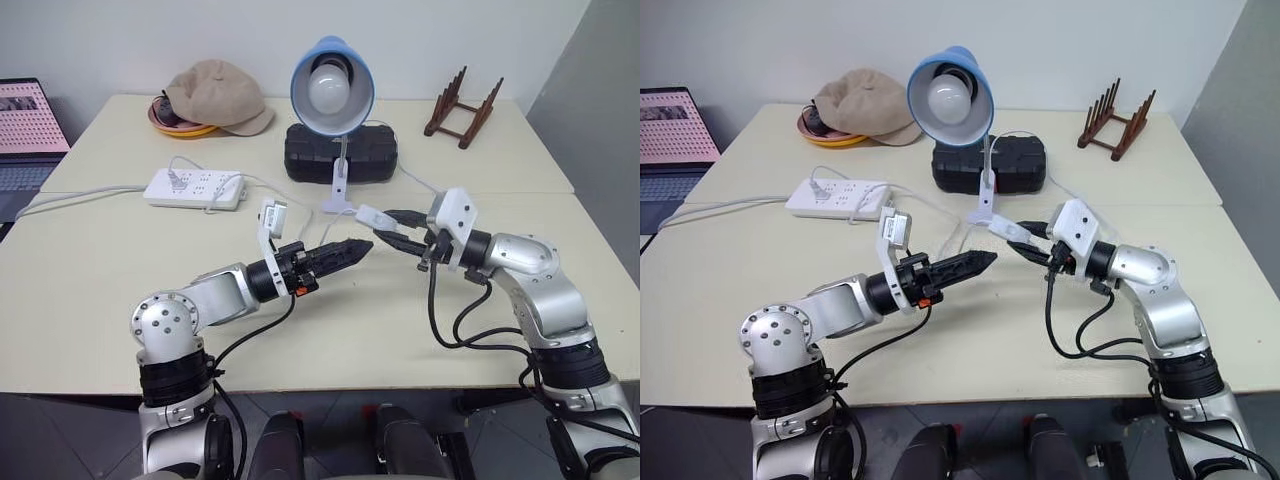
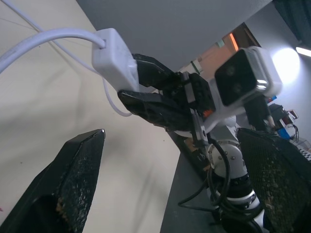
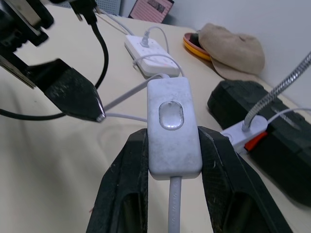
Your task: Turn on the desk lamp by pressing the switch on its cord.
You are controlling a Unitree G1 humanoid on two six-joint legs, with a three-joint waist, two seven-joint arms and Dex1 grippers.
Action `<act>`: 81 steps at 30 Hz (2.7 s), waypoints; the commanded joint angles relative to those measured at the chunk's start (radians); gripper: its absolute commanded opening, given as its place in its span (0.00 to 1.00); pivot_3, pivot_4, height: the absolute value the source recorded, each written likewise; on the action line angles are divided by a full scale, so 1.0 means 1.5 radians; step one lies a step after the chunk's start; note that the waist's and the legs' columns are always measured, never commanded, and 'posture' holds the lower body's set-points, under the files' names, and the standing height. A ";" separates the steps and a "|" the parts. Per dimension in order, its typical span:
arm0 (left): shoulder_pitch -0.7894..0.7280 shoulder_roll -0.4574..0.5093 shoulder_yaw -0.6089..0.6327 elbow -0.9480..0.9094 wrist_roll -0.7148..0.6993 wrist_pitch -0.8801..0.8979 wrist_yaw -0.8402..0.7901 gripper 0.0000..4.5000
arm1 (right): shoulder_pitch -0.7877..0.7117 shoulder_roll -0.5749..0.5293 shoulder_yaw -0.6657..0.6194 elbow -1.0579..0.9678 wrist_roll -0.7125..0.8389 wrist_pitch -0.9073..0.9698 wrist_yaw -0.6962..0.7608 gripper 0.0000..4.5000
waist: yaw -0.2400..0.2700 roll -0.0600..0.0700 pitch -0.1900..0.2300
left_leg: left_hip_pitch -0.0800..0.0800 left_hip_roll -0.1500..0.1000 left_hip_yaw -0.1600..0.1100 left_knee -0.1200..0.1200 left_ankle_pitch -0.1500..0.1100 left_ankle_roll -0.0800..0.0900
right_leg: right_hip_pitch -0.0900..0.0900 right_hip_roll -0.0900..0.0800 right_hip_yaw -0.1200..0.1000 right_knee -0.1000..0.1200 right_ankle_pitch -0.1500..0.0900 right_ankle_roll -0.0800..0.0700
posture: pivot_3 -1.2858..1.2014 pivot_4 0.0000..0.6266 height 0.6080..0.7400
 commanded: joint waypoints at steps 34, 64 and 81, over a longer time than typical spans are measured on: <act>-0.051 0.073 -0.073 0.038 -0.109 -0.073 0.016 0.26 | 0.021 -0.026 0.008 -0.105 0.048 -0.013 0.035 0.24 | 0.000 0.000 0.000 | 0.001 0.000 0.000 0.000 0.000 0.000 | 0.001 0.000 0.000 -0.002 0.000 0.000 | 0.52 0.24 1.00; 0.125 0.274 -0.020 -0.131 -0.138 -0.123 0.026 0.90 | -0.076 0.051 0.050 0.159 -0.006 -0.080 0.019 0.24 | -0.004 0.000 0.000 | 0.000 0.001 0.000 -0.007 0.000 0.000 | 0.001 0.000 -0.001 -0.010 0.000 -0.001 | 0.52 0.24 1.00; 0.150 0.585 -0.092 -0.192 0.324 -0.370 -0.332 1.00 | -0.193 0.078 0.125 0.532 -0.105 -0.086 0.115 0.42 | -0.002 0.001 0.001 | -0.002 0.001 0.002 -0.009 -0.001 -0.001 | -0.001 -0.001 0.000 -0.012 -0.001 -0.004 | 0.52 0.24 1.00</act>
